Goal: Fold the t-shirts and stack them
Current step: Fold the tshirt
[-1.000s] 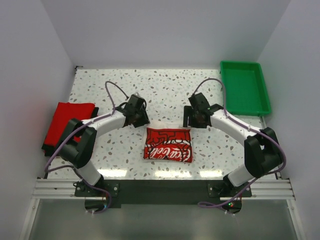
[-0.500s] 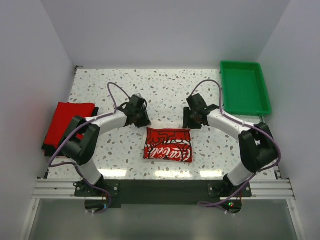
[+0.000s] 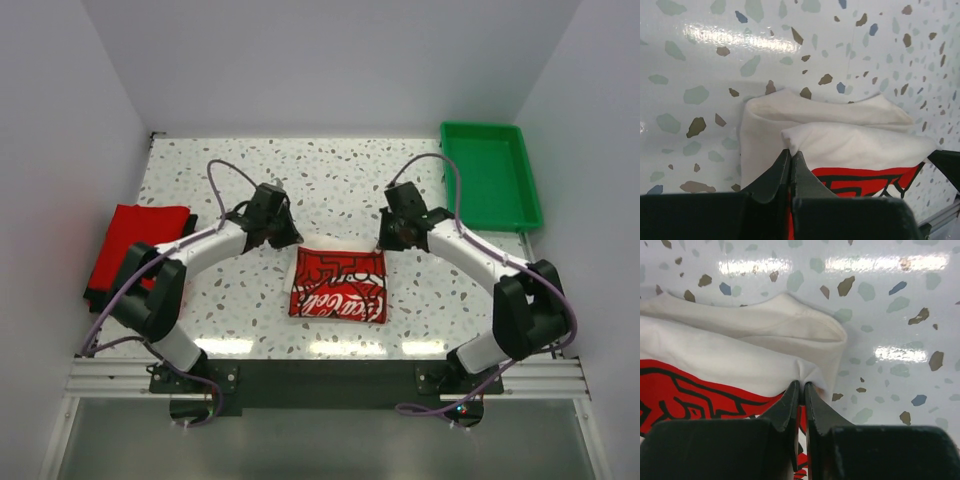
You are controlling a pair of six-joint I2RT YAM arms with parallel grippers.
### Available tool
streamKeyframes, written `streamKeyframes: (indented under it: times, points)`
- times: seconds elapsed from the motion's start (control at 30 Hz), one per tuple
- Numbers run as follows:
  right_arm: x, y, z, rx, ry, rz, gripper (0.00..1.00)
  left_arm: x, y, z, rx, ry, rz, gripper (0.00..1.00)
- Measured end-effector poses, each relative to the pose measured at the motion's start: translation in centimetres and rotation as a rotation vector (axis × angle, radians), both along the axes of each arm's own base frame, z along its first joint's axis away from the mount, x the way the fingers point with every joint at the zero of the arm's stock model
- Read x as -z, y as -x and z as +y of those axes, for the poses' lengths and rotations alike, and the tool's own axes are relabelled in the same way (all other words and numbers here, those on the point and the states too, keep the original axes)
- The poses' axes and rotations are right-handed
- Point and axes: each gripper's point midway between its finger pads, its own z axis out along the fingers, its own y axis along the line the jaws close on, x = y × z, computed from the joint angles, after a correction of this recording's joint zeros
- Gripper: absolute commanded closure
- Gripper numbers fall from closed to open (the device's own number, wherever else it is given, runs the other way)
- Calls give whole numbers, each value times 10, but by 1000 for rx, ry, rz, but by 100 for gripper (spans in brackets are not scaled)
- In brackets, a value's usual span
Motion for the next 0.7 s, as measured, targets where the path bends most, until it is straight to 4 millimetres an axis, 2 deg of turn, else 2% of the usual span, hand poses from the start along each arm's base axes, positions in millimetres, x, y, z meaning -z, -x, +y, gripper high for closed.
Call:
streamKeyframes:
  times: [0.13,0.23,0.37,0.47,0.53,0.57,0.63,0.67,0.7]
  points:
    - [-20,-15,-16,49,-36,-49,97,-23,-11,-4,10,69,-38,100]
    - [-17,-33,-25,87,-53,-45,99,-24,-28,-5,9,118,-44,100]
    - [11,-63,-27,112,-78,1,99,-1,-58,-7,10,171,-28,100]
    - [33,-75,-29,122,-103,47,98,20,-69,-6,13,196,-3,100]
    - [44,-82,-30,129,-123,77,94,23,-75,-8,20,213,5,100]
    - [46,-86,-31,133,-137,85,92,23,-80,-9,24,222,0,95]
    - [46,-96,-34,143,-162,84,82,15,-91,-12,36,242,-26,79]
    - [44,-101,-36,148,-168,78,72,8,-98,-12,40,251,-50,66]
    - [43,-106,-38,153,-169,71,66,4,-101,-11,44,251,-65,61]
